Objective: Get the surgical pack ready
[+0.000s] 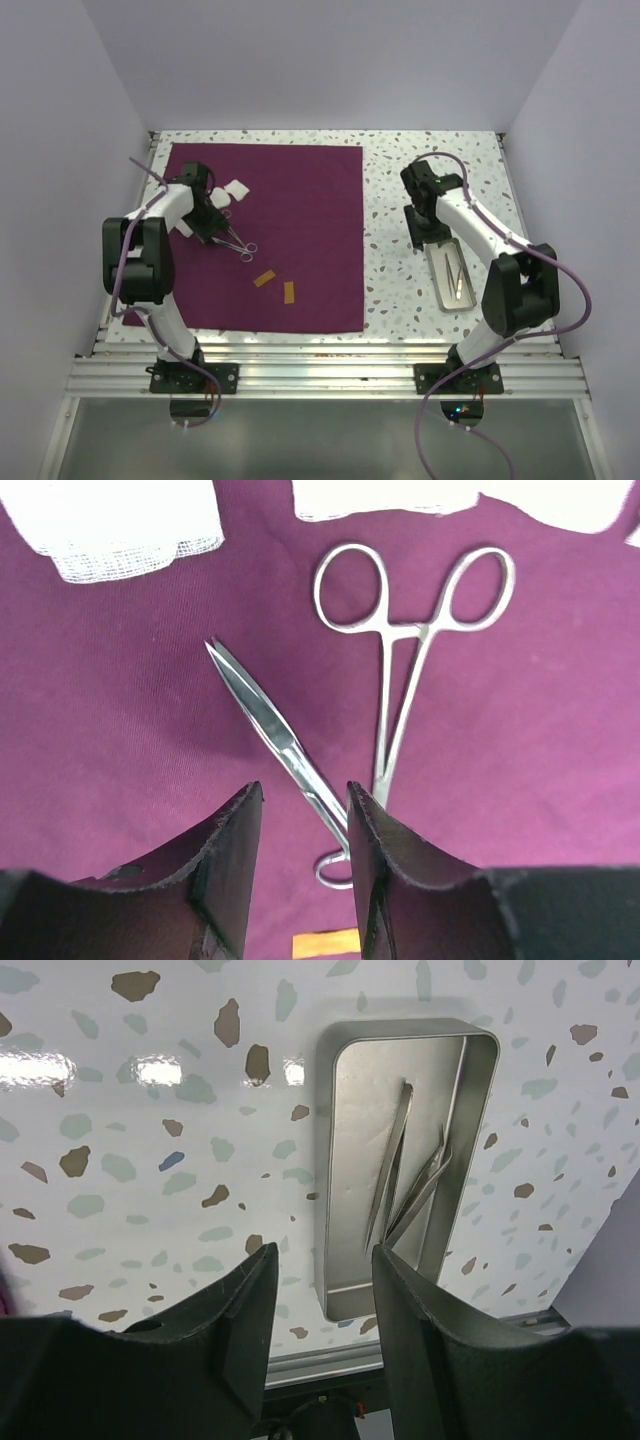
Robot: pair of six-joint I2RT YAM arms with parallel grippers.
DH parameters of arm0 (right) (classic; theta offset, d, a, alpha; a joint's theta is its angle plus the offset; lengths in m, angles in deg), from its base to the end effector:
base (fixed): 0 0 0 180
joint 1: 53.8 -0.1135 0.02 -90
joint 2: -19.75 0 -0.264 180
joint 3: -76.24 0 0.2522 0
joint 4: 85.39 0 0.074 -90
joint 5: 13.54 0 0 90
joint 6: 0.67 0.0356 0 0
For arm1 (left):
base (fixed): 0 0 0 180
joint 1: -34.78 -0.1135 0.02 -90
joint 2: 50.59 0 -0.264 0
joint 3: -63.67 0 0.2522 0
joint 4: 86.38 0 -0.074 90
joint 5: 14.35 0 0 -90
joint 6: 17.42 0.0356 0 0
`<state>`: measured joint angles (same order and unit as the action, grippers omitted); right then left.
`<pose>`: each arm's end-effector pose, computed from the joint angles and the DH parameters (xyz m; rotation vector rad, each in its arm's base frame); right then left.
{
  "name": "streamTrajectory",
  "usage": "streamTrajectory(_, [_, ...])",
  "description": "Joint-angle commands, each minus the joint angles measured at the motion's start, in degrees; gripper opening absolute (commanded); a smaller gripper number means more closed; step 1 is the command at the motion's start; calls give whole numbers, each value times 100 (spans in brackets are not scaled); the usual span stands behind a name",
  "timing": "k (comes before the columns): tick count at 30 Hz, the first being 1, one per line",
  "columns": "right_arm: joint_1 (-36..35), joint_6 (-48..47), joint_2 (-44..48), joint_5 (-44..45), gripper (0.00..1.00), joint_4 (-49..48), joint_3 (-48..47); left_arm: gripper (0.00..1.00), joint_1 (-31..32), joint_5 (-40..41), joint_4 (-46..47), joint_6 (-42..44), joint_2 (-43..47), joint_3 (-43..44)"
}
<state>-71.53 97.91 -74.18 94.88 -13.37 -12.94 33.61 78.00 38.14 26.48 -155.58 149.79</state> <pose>0.3026 0.0849 0.2511 -0.1722 2.8172 -0.3711 0.3564 0.0087 0.1814 -1.1588 2.6279 -0.0964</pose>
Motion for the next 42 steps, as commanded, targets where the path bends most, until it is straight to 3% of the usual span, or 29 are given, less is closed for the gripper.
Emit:
streamTrajectory(1, [16,-32,252,-145,46,19,-158,43,-59,161,-135,-214,-232,173])
streamTrajectory(12, [-150,91,130,-681,45,-43,-316,42,-59,477,-460,-276,-926,542])
streamTrajectory(13, [-186,100,103,-716,44,-51,-359,32,-59,486,-460,-250,-970,569])
streamTrajectory(16, [-300,135,-11,-795,44,-34,-535,20,-68,521,-408,-144,-1085,621])
streamTrajectory(26, [-889,206,-310,-953,44,-78,-1123,0,-59,389,-478,-4,-708,543])
streamTrajectory(35, [-1460,634,-643,-3060,55,-1333,-1274,0,-41,-182,-110,154,803,-28])
streamTrajectory(41, [-1750,1662,-1390,-5039,60,-3213,-1238,0,-15,-428,58,216,1357,-529])
streamTrajectory(42, [-1803,1804,-1609,-5241,62,-3868,-1239,0,11,-489,58,234,1419,-643])
